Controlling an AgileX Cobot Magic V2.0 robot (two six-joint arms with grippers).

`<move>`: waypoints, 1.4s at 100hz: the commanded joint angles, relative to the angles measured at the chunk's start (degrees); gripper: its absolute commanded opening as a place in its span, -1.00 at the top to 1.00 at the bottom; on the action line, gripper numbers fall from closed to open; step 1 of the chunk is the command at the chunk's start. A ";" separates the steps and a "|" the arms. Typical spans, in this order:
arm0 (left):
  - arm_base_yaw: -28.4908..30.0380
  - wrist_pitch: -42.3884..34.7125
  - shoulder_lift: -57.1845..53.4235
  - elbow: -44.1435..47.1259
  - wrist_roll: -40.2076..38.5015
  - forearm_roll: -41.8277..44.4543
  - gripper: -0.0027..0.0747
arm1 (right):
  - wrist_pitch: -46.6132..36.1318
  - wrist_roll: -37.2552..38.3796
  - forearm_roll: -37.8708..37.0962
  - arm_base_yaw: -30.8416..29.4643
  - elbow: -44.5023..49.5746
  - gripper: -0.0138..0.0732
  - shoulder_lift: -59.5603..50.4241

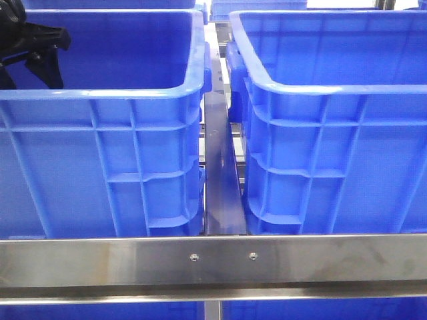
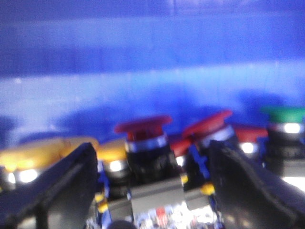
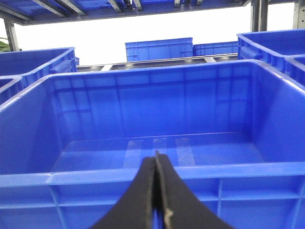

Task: Pick red and yellow buttons and place in box
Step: 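Lower the left gripper and close it on the red-capped button, then lift the red-capped button out of the bin with the left gripper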

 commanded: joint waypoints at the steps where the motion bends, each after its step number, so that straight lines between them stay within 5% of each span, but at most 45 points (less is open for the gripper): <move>1: 0.33 -3.35 -2.48 -1.96 -0.71 -0.15 -0.21 | -4.83 -0.21 -0.26 0.16 -0.09 0.84 -1.20; 118: 0.70 -3.24 2.83 -1.96 -0.71 -0.37 -0.20 | -4.83 -0.21 -0.26 0.16 -0.09 0.84 -1.20; 128: 0.70 -3.24 2.83 -1.96 -0.71 -0.37 0.00 | -4.83 -0.21 -0.26 0.16 -0.09 0.84 -1.20; 140: 0.70 -3.24 2.83 -1.96 -0.71 -0.37 0.46 | -4.83 -0.21 -0.26 0.16 -0.09 0.84 -1.20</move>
